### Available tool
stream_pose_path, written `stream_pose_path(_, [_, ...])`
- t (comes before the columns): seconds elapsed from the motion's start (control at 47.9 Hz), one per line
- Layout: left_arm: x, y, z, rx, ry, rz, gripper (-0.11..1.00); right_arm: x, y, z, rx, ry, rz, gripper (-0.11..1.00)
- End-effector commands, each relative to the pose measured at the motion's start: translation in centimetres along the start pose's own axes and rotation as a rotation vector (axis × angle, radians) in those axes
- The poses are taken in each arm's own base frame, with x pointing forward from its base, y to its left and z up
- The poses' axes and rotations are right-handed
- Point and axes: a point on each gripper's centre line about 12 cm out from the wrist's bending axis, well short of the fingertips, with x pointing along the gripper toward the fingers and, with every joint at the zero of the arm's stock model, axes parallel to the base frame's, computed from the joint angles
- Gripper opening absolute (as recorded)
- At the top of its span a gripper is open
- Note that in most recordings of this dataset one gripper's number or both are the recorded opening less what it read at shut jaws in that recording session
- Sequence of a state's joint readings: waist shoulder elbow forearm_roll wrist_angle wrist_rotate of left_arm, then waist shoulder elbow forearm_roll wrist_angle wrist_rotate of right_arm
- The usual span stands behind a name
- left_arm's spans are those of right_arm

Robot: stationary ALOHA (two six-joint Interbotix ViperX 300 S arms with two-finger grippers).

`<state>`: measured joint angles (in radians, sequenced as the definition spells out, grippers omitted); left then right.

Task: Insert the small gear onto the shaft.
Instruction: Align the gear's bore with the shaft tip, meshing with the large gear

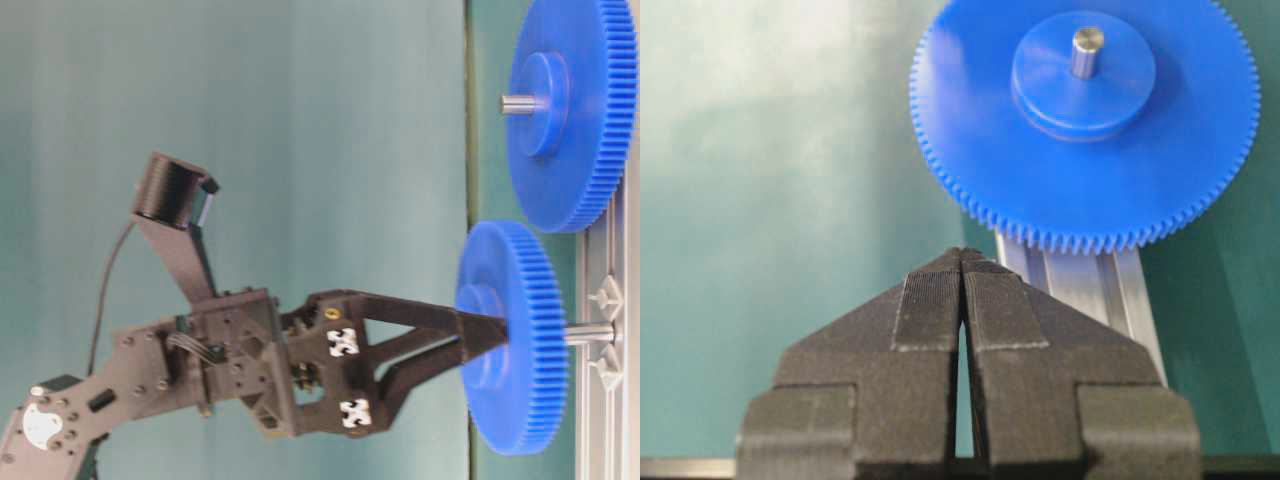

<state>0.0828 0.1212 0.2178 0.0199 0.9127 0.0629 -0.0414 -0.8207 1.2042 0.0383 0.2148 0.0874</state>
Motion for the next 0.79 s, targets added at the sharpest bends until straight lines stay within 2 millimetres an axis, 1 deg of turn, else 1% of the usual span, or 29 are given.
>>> stream_pose_path(0.0, [-0.8,0.5,0.4,-0.008,-0.044,0.008,0.69,0.0,0.1,0.4,0.011,-0.011,0.001,0.03])
stream_pose_path(0.125, [-0.1,0.8,-0.2,-0.015,-0.025,0.01,0.69,0.0,0.0,0.4,0.012,-0.008,0.0,0.03])
stream_pose_path(0.334, [0.2,1.0,-0.5,-0.022,-0.02,0.011,0.69,0.0,0.0,0.3,0.013,-0.007,-0.003,0.03])
stream_pose_path(0.439, [0.0,1.4,-0.5,-0.029,-0.026,0.014,0.69,0.0,0.0,0.4,0.013,-0.008,-0.003,0.03])
stream_pose_path(0.773, [-0.8,1.3,-1.0,-0.037,-0.031,0.014,0.69,0.0,-0.1,0.4,0.023,-0.008,-0.004,0.03])
